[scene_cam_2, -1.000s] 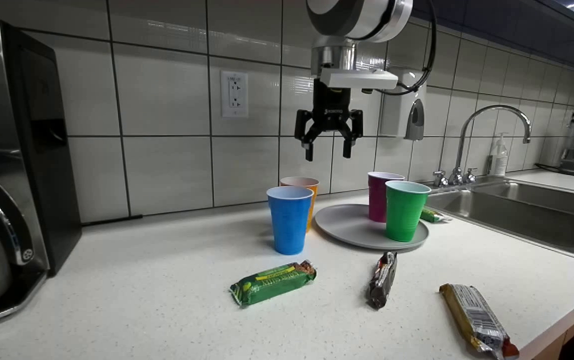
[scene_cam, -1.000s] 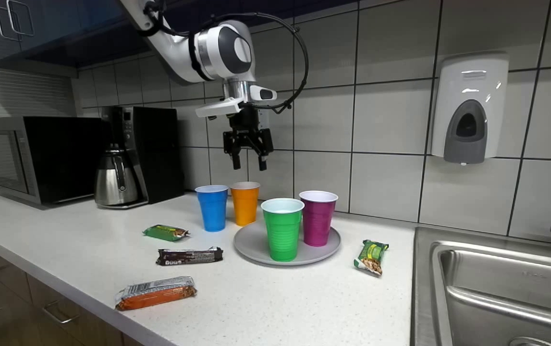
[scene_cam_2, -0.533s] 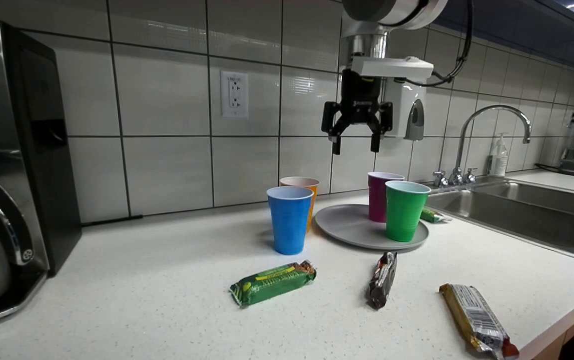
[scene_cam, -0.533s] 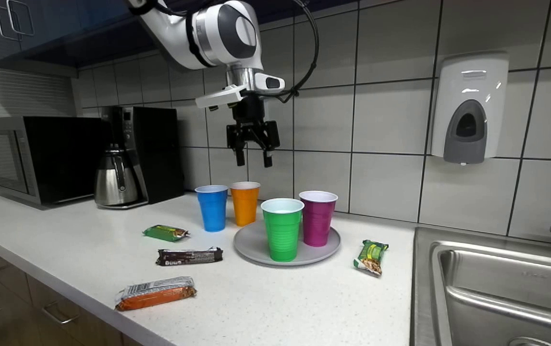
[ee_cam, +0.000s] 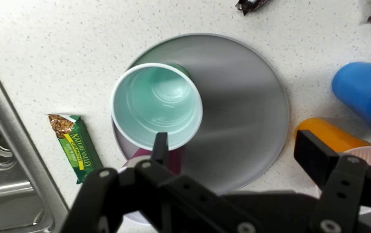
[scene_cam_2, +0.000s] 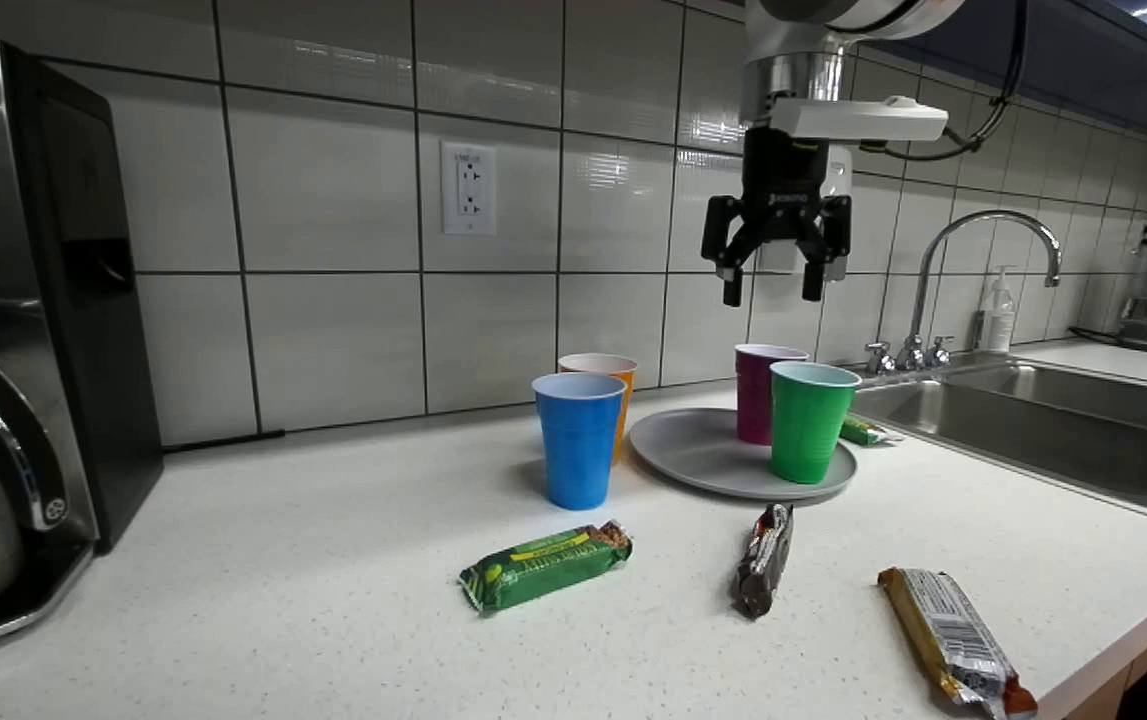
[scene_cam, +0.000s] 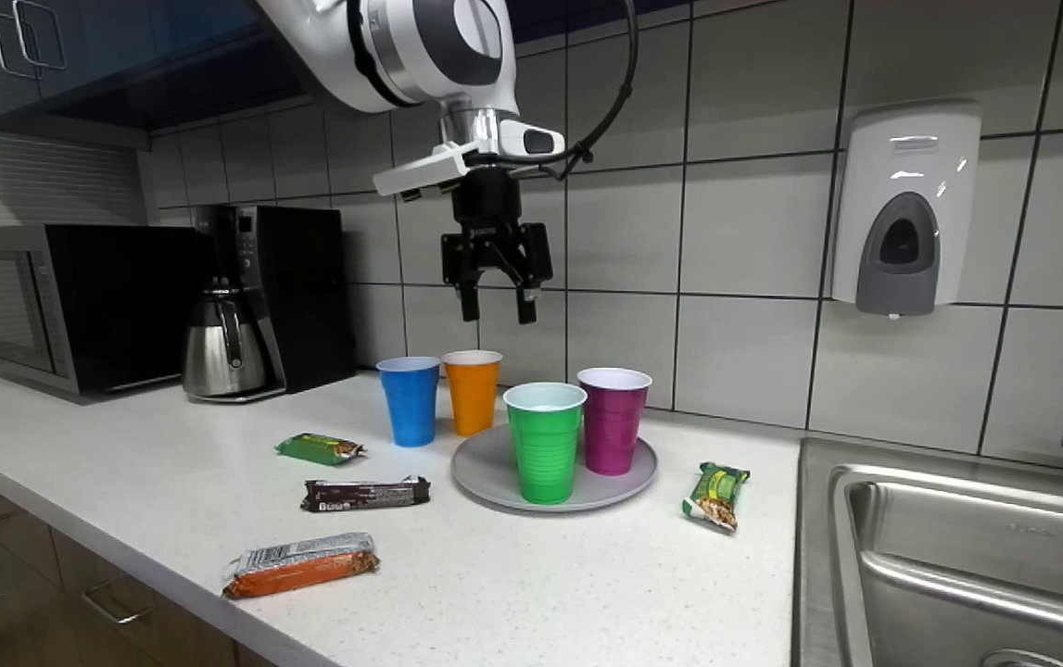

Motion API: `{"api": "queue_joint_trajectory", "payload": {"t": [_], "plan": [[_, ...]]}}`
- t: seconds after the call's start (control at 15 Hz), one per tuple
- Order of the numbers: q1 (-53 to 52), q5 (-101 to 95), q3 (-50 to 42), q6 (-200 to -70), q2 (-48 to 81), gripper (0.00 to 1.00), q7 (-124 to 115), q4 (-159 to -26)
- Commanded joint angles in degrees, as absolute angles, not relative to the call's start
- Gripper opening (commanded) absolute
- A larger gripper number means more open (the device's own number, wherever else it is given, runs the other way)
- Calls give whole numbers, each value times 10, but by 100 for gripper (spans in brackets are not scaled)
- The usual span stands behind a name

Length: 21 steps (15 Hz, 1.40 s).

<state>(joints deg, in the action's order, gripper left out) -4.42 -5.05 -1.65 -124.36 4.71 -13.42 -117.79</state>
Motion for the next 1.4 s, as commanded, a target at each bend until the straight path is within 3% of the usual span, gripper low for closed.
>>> {"api": "queue_joint_trajectory", "payload": {"t": [0.0, 1.33], "plan": [[-23, -60, -16, -1262, 8, 100, -116, -1222], [29, -6, -46, -1326, -54, 100, 4, -1313]]}}
